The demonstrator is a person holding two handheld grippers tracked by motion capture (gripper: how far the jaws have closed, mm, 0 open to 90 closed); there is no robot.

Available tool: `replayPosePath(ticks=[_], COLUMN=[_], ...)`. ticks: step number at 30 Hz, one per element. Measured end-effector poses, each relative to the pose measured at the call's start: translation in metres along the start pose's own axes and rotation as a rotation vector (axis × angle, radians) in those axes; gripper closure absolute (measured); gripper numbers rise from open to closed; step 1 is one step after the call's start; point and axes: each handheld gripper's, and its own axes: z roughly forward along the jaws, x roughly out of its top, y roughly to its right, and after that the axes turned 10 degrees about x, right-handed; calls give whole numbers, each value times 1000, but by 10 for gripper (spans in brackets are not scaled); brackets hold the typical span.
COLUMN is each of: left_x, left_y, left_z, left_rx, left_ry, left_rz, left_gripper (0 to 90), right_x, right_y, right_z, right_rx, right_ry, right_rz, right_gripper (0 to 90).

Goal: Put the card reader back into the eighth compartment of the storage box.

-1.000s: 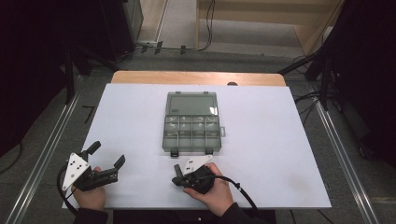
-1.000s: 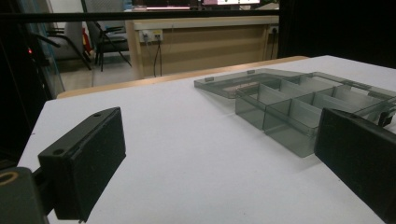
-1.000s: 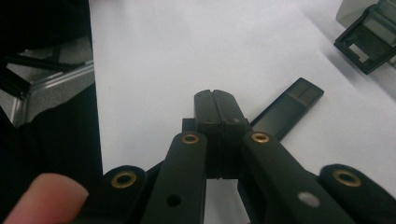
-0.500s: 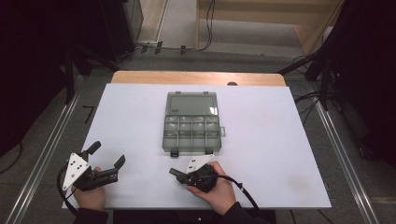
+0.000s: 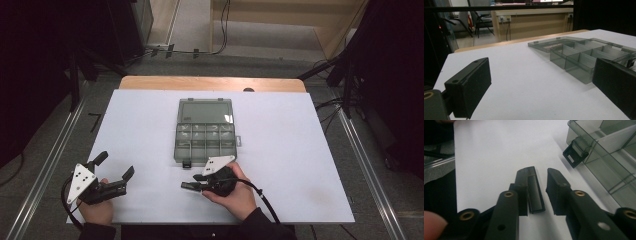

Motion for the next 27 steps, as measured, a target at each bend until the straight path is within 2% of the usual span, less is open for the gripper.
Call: replayPosePath(ticks=[4, 16, 19, 22, 27], left_x=[0, 0, 0, 0, 0], left_y=[0, 0, 0, 0, 0], left_z=[0, 0, 0, 0, 0], left_rx=[-1, 0, -2, -1, -1], left_ry=[0, 1, 0, 0, 2], left_rz=[2, -3, 1, 1, -1], left_gripper=[23, 22, 22, 23, 22], right_x=[1, -4, -6, -6, -6], right_y=[3, 5, 4, 2, 3], right_z=[6, 19, 20, 20, 20], right_rx=[4, 5, -3, -31, -31], right_ry=[-37, -92, -91, -94, -91], right_rz=[4, -2, -17, -33, -29], right_gripper=[631, 641, 654, 700, 706])
